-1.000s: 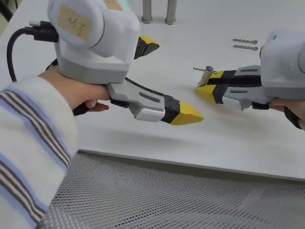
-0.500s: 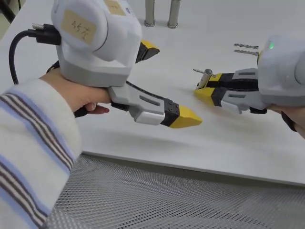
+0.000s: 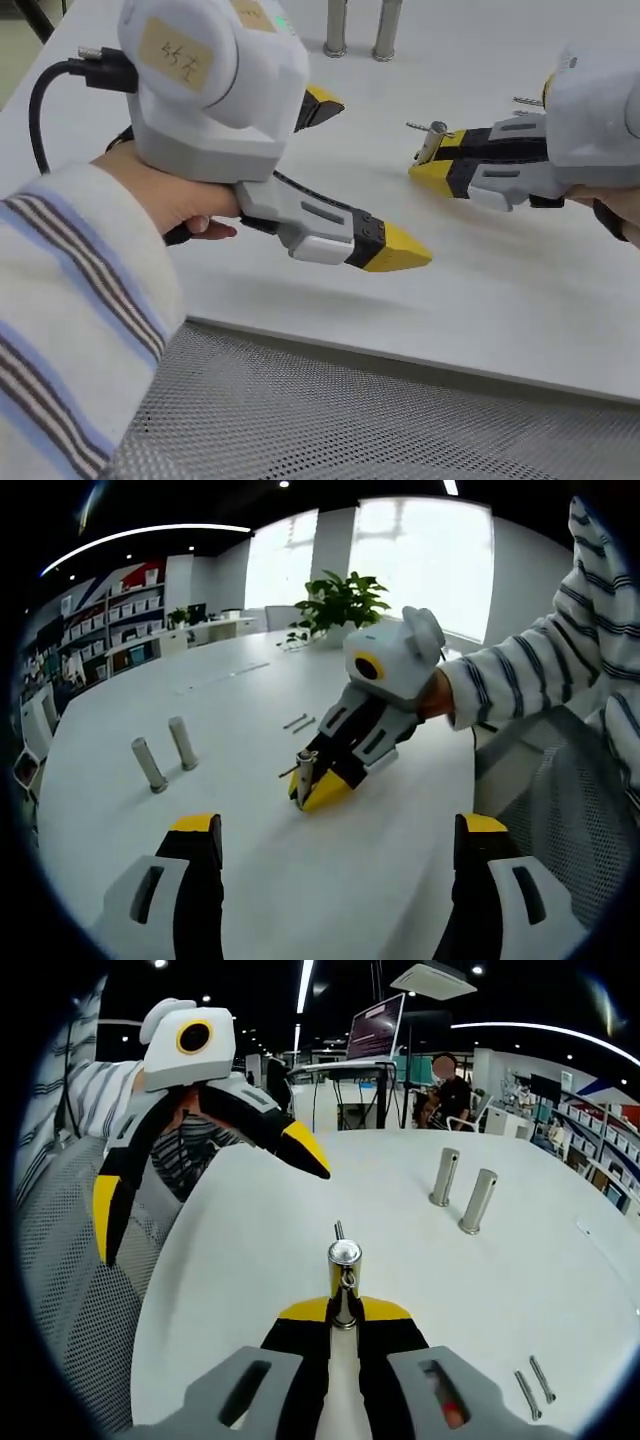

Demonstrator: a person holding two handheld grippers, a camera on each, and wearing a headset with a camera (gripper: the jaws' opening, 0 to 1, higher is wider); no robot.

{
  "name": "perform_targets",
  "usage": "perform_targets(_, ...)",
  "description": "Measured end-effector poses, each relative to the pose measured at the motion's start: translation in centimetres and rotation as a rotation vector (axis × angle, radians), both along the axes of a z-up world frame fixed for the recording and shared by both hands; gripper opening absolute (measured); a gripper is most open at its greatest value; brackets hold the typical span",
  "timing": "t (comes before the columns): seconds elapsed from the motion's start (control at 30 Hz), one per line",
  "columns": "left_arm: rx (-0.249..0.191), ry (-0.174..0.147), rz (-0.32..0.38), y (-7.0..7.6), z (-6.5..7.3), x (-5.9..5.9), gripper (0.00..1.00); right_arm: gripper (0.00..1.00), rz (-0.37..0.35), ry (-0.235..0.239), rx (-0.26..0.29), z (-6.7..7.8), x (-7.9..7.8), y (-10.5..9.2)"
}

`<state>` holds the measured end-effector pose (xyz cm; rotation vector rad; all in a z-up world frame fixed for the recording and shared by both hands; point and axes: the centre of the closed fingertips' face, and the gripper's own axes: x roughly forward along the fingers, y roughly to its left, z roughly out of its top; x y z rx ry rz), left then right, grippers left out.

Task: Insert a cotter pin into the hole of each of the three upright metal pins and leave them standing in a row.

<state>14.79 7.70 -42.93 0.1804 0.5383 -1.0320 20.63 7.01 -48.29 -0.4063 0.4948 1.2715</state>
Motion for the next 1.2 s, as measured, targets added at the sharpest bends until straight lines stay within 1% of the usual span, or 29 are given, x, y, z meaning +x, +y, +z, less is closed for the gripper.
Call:
perform_targets(0.07, -0.001, 0.002, 0.003, 0.1, 0.0, 0.0, 0.95, 0.04, 0.008, -0.001, -0.005, -0.3, 0.6, 0.1)
perform_targets(0.17, -0.006, 0.004, 0.007, 0.2, 0.0, 0.1, 0.95, 0.04, 0.024, -0.013, -0.011, -0.4, 1.0, 0.5)
perform_targets(0.4, -0.005, 0.016, 0.008, 0.2, -0.3, -0.1, 0.95, 0.04, 0.037, -0.023, -0.012, -0.5, 1.8, 1.6)
perform_targets(0.5, 0.003, 0.021, 0.000, 0.3, -0.5, -0.2, 0.95, 0.04, 0.044, -0.025, -0.010, -0.6, 2.0, 1.9)
perform_targets(0.6, 0.006, 0.026, -0.001, 0.2, -0.6, -0.4, 0.95, 0.04, 0.064, -0.049, -0.022, -0.6, 2.1, 2.2)
perform_targets(0.77, 0.007, 0.030, 0.000, 0.3, -0.7, -0.4, 0.94, 0.04, 0.056, -0.034, -0.007, -0.6, 2.4, 2.7)
perform_targets(0.9, 0.005, 0.032, -0.001, 0.4, -0.8, -0.5, 0.94, 0.04, 0.029, -0.018, 0.008, -0.6, 2.8, 2.8)
perform_targets(0.97, 0.004, 0.032, -0.001, 0.4, -0.8, -0.5, 0.94, 0.04, 0.029, -0.019, 0.014, -0.6, 2.9, 2.9)
perform_targets(1.03, 0.008, 0.040, 0.003, 0.6, -0.9, -0.5, 0.94, 0.04, 0.033, -0.020, 0.018, -0.7, 2.9, 2.9)
perform_targets(1.1, 0.013, 0.040, 0.005, 0.8, -1.0, -0.4, 0.94, 0.05, 0.022, -0.010, 0.023, -0.7, 3.0, 2.9)
perform_targets(1.2, 0.013, 0.043, 0.007, 0.8, -1.0, -0.5, 0.94, 0.05, 0.017, -0.010, 0.025, -0.7, 3.0, 3.0)
